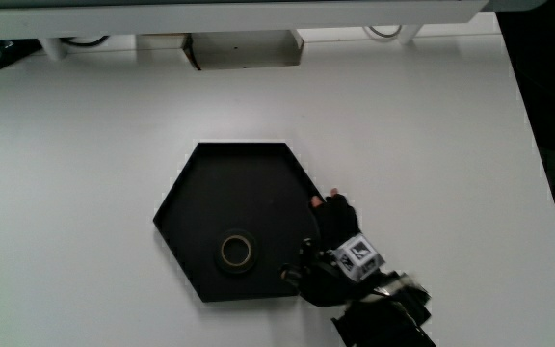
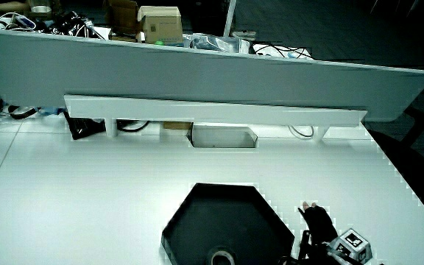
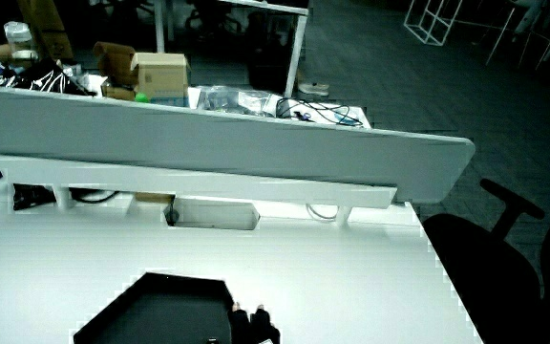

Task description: Pick black tape from plate

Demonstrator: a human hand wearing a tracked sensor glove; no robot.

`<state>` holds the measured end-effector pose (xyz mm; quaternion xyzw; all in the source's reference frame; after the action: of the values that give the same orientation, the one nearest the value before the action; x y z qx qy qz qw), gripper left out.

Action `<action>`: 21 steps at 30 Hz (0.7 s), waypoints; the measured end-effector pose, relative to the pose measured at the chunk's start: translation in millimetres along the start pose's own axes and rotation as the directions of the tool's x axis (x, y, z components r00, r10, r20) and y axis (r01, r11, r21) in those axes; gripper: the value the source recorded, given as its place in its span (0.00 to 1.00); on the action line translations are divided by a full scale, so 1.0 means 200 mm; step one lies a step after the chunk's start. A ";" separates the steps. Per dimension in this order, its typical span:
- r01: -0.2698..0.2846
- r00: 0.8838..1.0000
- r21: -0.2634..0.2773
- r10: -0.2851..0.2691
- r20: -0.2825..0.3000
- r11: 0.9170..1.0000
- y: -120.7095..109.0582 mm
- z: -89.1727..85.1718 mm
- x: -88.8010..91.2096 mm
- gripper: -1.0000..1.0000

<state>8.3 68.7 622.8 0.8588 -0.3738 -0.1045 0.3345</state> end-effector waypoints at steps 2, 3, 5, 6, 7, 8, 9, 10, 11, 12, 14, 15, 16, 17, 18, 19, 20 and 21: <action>-0.047 0.999 -0.102 0.048 0.008 0.994 0.06 -0.02 -0.02 0.50; -0.050 0.999 -0.123 0.051 0.007 0.991 0.08 -0.03 -0.03 0.50; -0.073 0.997 -0.196 0.073 -0.006 0.978 0.13 -0.06 -0.05 0.50; -0.075 0.997 -0.256 0.077 -0.002 0.964 0.16 -0.09 -0.05 0.50; -0.081 0.996 -0.274 0.085 0.003 0.958 0.16 -0.09 -0.06 0.55; -0.065 0.996 -0.292 0.081 0.043 0.954 0.17 -0.10 -0.06 0.60; -0.060 0.995 -0.291 0.079 0.054 0.955 0.17 -0.09 -0.06 0.65; -0.054 0.995 -0.297 0.074 0.059 0.953 0.17 -0.10 -0.06 0.70; -0.046 0.995 -0.311 0.071 0.071 0.949 0.17 -0.08 -0.06 0.75; -0.051 0.993 -0.320 0.082 0.084 0.946 0.18 -0.08 -0.07 0.80; -0.072 0.989 -0.337 0.112 0.101 0.939 0.20 -0.09 -0.10 0.90; -0.069 0.987 -0.331 0.113 0.116 0.941 0.19 -0.09 -0.11 0.95; -0.077 0.983 -0.321 0.125 0.134 0.944 0.19 -0.09 -0.13 1.00; -0.078 0.984 -0.283 0.120 0.135 0.956 0.18 -0.08 -0.14 1.00; -0.073 0.985 -0.236 0.108 0.136 0.969 0.17 -0.06 -0.15 1.00; -0.058 0.985 -0.209 0.090 0.146 0.976 0.16 -0.04 -0.16 1.00; -0.061 0.985 -0.210 0.092 0.144 0.976 0.16 -0.05 -0.16 1.00; -0.063 0.985 -0.211 0.094 0.141 0.976 0.16 -0.05 -0.17 1.00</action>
<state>-29.9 81.8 649.5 0.7938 -0.4190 -0.1935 0.3961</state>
